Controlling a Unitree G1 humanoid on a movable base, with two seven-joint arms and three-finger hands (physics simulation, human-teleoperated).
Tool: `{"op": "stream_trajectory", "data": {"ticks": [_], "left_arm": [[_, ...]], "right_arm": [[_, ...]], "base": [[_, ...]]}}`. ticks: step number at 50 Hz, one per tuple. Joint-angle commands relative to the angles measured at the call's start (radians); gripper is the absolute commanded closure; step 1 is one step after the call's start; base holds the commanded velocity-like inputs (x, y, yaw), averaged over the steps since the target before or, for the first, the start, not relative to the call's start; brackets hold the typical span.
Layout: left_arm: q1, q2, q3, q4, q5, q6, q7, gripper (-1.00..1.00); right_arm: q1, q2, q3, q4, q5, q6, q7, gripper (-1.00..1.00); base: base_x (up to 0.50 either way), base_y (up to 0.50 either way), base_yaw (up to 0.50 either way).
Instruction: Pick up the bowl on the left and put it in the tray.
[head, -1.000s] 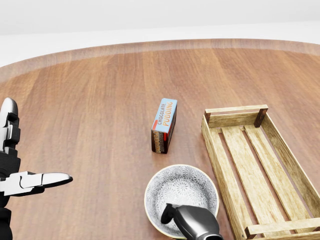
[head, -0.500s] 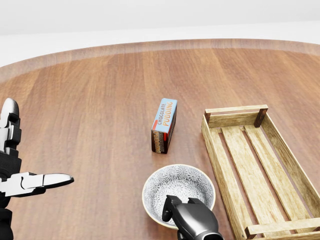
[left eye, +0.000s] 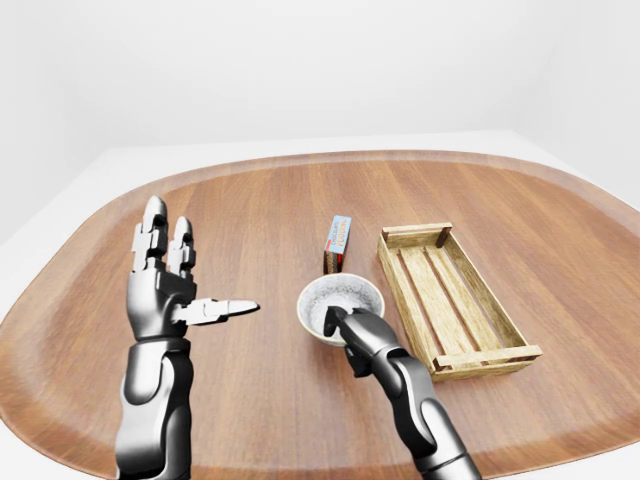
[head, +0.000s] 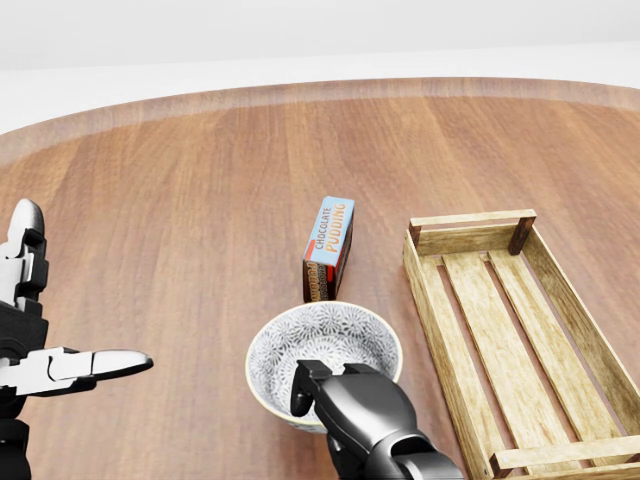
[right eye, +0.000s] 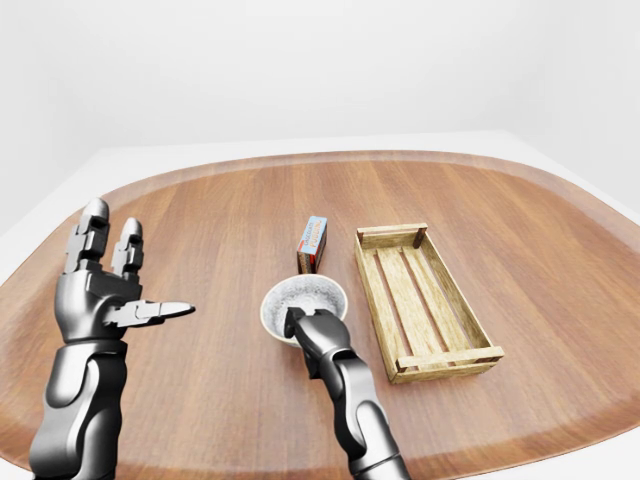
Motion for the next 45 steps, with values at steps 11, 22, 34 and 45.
{"op": "stream_trajectory", "data": {"ticks": [11,22,34,45], "left_arm": [[-0.008,-0.008,-0.032,0.087,0.055,0.000,0.014,-1.00],[-0.007,-0.009,-0.033,0.095,0.056,0.000,0.013,-1.00],[-0.002,-0.012,-0.039,0.090,0.062,0.000,0.014,-1.00],[-0.001,-0.014,-0.044,0.093,0.067,0.000,0.013,-1.00]], "right_arm": [[-0.084,0.042,-0.002,-0.150,-0.235,0.000,0.201,1.00],[-0.171,0.032,-0.096,-0.278,-0.296,0.000,0.289,1.00],[-0.268,-0.021,-0.213,-0.393,-0.308,0.000,0.289,1.00],[-0.350,-0.098,-0.309,-0.422,-0.296,0.000,0.289,1.00]], "base": [[0.00,0.00,0.00],[0.00,0.00,0.00],[0.00,0.00,0.00],[0.00,0.00,0.00]]}}
